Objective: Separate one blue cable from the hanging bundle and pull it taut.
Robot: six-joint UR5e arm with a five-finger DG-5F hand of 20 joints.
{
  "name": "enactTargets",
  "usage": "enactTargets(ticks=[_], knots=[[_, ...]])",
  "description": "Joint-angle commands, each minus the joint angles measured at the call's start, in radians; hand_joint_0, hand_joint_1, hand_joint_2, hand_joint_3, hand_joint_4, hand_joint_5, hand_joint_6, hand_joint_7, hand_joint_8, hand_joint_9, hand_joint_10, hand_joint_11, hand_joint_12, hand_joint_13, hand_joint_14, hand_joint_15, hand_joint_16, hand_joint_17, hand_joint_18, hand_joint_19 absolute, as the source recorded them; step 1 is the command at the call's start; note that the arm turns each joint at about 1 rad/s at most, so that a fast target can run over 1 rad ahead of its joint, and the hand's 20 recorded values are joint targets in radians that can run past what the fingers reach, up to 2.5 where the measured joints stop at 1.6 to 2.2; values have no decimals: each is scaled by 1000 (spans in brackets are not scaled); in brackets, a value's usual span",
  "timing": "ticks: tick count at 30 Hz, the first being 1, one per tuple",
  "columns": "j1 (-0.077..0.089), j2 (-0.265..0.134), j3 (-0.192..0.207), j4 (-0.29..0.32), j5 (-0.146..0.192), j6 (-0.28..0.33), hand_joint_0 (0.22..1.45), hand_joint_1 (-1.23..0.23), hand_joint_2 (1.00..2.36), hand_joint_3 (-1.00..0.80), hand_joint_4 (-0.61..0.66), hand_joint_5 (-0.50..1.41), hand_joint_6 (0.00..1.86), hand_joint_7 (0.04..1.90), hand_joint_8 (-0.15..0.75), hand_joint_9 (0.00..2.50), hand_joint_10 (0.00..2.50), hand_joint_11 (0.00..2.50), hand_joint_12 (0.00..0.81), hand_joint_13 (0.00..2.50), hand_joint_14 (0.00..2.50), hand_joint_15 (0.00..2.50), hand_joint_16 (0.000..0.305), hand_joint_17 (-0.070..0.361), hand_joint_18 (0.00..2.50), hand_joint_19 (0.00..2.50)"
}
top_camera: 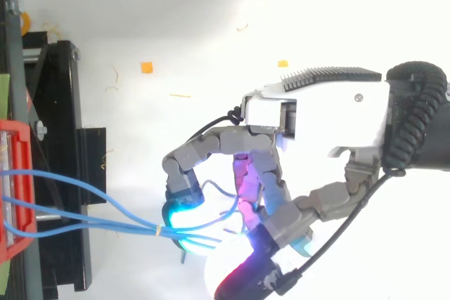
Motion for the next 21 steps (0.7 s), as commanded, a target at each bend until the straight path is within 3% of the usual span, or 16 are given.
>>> enactTargets(ticks=[1,6,14,21], knots=[[0,-1,0,-4,0,0,552,-872,1009,-378,58,137,517,1366,145,1956,24,535,280,1375,24,764,52,118,905,805],[-2,0,0,-11,-2,2,542,-820,1000,-500,39,150,501,1360,125,2016,21,456,266,1432,21,746,50,113,939,802],[-2,-1,1,-11,1,0,516,-711,1000,-500,17,153,501,1328,116,2052,20,447,264,1454,23,734,49,111,970,790],[-2,0,0,-11,0,0,617,-600,1000,-500,-1,152,501,1318,103,2068,23,501,252,1451,22,761,42,95,975,839]])
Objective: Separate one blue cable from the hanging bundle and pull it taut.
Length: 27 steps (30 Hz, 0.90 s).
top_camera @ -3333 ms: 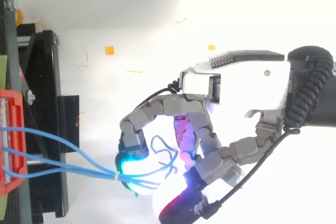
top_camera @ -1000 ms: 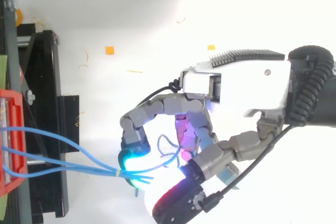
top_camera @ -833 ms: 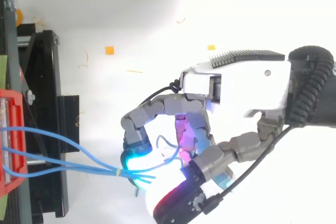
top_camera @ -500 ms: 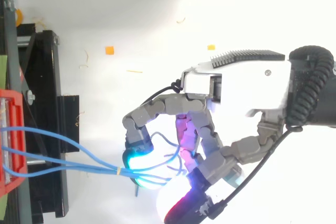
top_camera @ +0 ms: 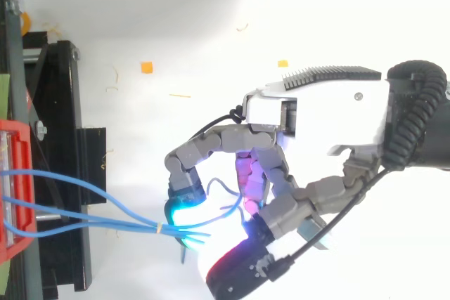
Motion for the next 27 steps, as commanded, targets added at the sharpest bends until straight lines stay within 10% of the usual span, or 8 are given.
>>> enactTargets(ticks=[1,27], knots=[[0,-1,0,-1,2,0,623,-589,1000,-500,5,152,502,1318,97,2069,23,501,260,1452,24,753,42,94,974,837],[2,-1,0,1,2,0,781,-1027,1010,-369,-36,151,502,1295,119,2083,27,583,264,1438,24,764,39,88,965,837]])
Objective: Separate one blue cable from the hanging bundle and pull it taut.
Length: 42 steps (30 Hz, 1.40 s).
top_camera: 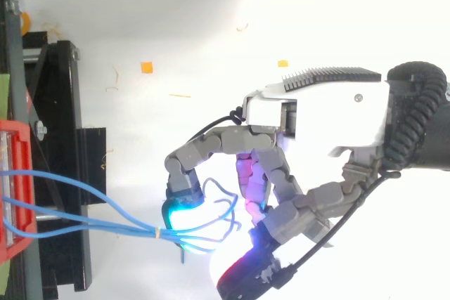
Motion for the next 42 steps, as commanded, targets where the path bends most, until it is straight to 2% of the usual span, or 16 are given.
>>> enactTargets(ticks=[1,4,6,8,9,14,15,18,28,42], knots=[[0,1,0,1,1,0,782,-1026,1010,-376,-43,151,502,1294,117,2081,27,580,263,1439,22,769,39,88,966,840],[0,-1,0,-1,2,0,720,-1061,1000,-500,-23,149,502,1305,115,2073,28,591,259,1436,24,766,40,89,974,827],[0,1,0,-1,1,0,573,-1029,1000,-500,18,150,502,1320,119,2071,25,582,263,1434,23,749,42,94,979,832],[1,-1,0,-1,1,0,473,-934,1000,-500,42,152,502,1335,132,2083,24,535,280,1462,22,731,48,108,1027,788],[1,-1,0,-1,1,0,433,-841,1000,-500,64,154,502,1346,137,2098,25,522,289,1481,21,716,52,117,1061,769],[0,1,0,-2,-1,0,389,-634,1000,-500,74,156,502,1366,148,2080,22,437,306,1506,20,679,59,134,1082,727],[0,1,1,-4,-1,0,397,-584,1000,-500,77,155,502,1374,153,2065,19,421,307,1486,20,675,59,134,1065,735],[1,-1,0,-5,-1,0,435,-553,1000,-500,73,154,501,1373,141,2039,19,423,300,1457,19,691,57,128,1004,769],[0,1,1,-24,-1,2,637,-695,1008,-398,22,153,501,1353,108,2029,22,481,253,1418,24,745,43,97,914,847],[0,1,0,-24,-3,3,712,-815,1014,-275,5,154,501,1340,107,2039,25,517,259,1420,24,742,42,95,923,833]])
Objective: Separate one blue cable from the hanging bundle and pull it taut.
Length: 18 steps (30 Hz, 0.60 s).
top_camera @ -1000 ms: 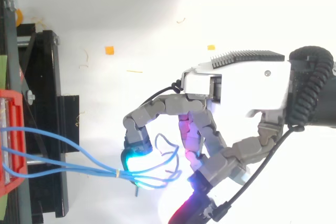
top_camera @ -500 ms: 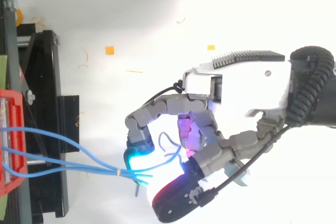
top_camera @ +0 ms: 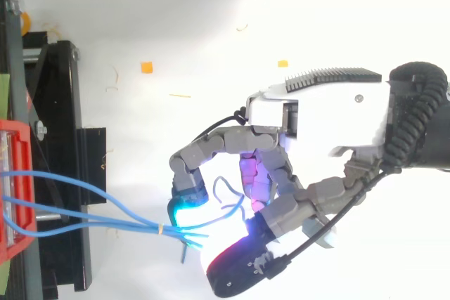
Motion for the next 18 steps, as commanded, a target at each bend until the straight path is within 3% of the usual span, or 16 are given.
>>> enactTargets(ticks=[1,18], knots=[[0,0,0,0,0,1,712,-824,1015,-268,4,154,501,1339,113,2039,23,523,258,1418,23,743,42,95,924,827],[0,0,0,0,0,1,739,-982,1016,-284,-13,151,501,1332,120,2032,26,551,261,1411,23,747,40,91,922,820]])
